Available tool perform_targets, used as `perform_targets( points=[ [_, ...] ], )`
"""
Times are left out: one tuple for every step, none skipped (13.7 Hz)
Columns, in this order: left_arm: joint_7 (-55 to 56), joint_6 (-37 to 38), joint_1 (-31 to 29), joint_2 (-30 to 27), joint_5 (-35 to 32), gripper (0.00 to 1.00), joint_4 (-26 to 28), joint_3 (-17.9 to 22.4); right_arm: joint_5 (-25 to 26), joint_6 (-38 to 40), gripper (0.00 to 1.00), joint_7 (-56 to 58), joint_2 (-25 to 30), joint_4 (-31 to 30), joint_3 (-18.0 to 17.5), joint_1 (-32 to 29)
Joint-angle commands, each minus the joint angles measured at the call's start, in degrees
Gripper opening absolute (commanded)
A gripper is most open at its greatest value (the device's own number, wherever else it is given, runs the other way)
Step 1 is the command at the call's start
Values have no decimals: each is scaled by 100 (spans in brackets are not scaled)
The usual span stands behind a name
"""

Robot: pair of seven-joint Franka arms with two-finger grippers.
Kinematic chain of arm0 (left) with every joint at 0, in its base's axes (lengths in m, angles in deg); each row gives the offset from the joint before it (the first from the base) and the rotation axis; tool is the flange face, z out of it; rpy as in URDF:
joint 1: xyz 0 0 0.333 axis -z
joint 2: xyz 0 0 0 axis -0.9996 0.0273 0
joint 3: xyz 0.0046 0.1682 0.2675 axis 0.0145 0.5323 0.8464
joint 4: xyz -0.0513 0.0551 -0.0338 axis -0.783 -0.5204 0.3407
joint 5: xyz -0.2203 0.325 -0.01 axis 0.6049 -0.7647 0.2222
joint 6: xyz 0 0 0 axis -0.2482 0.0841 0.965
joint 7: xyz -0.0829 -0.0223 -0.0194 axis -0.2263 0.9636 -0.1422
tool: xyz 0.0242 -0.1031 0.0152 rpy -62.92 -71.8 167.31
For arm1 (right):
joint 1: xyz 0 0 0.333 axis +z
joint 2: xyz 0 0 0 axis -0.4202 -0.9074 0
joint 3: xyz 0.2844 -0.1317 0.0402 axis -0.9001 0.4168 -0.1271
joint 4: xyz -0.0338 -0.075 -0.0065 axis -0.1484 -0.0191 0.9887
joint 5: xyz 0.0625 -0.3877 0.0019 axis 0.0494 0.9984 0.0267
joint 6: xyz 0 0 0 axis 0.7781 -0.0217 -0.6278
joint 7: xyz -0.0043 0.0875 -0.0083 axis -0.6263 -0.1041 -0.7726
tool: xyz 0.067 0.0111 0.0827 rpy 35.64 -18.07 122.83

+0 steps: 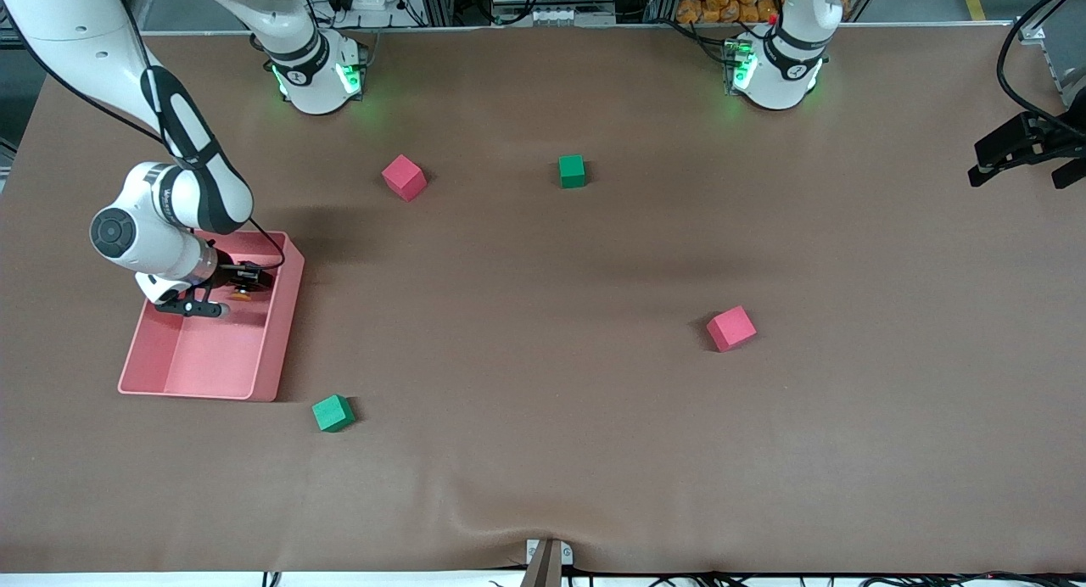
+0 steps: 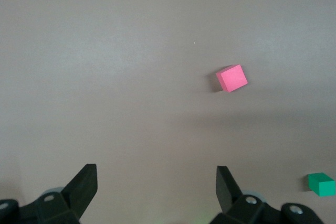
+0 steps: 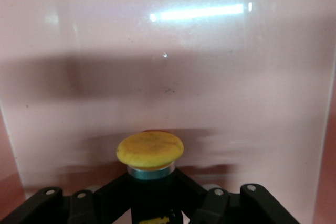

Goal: Place and upright button with both arms
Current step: 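Lift the button out of the pink tray with the right gripper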

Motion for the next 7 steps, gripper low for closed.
perform_targets(
  points=[
    [-50,86,-34,19,-105,100,-79,-34,-71,-62,2,479,224,-11,-48,-74],
    [-59,86,-42,19,-105,100,-79,-34,-71,-10,2,568,381,-3,-48,-100],
    [-68,86,-51,19,-105,100,-79,-34,-71,25,2,664,540,6,-48,-109],
    [-120,86,-69,19,-105,100,-79,-34,-71,156,3,796,680,67,-48,-101],
    [-130,86,-78,19,-96,100,-79,-43,-71,419,3,936,786,216,-48,-109],
    [-130,86,-69,27,-96,100,-70,-34,-71,778,4,1051,839,443,-48,-101],
    [-138,86,-69,19,-96,100,-70,-34,-71,1182,5,1104,875,715,-56,-101]
  ],
)
